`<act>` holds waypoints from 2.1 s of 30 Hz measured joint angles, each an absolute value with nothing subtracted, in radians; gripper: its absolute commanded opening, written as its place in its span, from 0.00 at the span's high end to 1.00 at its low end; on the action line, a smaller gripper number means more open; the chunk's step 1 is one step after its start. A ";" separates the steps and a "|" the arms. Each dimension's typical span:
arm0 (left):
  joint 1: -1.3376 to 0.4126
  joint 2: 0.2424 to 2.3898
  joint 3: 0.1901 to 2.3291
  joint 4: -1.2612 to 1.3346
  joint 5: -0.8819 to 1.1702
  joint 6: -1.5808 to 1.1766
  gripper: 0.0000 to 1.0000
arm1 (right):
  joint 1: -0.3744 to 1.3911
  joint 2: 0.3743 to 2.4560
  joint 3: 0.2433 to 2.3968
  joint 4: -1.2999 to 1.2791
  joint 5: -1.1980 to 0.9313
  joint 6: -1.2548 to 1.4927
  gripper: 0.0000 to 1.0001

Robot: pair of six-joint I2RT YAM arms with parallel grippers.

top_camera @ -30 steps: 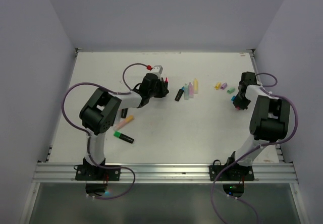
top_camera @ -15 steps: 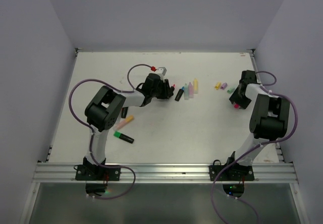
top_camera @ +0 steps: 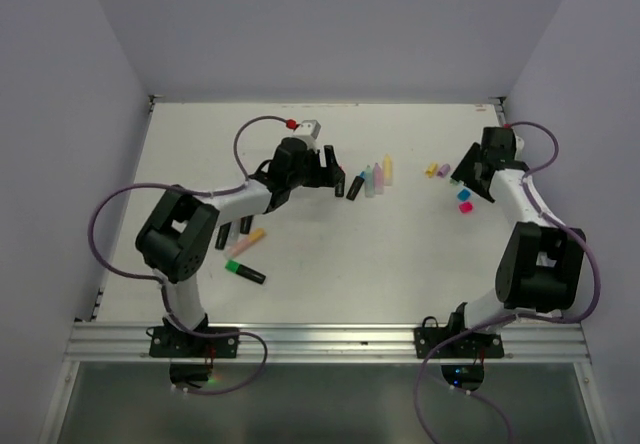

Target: Open the pen caps

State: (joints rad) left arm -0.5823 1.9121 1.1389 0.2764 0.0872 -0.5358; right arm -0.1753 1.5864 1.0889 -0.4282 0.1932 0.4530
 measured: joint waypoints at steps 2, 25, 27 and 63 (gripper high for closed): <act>-0.582 1.827 1.108 0.255 0.049 -0.528 0.14 | -0.132 1.541 1.089 -0.442 0.200 0.452 0.29; -0.502 1.365 0.689 -0.144 -0.388 -0.558 0.07 | 0.402 1.416 1.037 -0.434 -0.019 0.427 0.30; -0.494 1.379 0.692 -0.145 -0.387 -0.558 0.08 | 0.404 1.415 1.037 -0.432 -0.022 0.424 0.30; -0.471 1.592 0.741 -0.073 -0.377 -0.593 0.62 | 0.404 1.400 1.009 -0.377 -0.048 0.418 0.30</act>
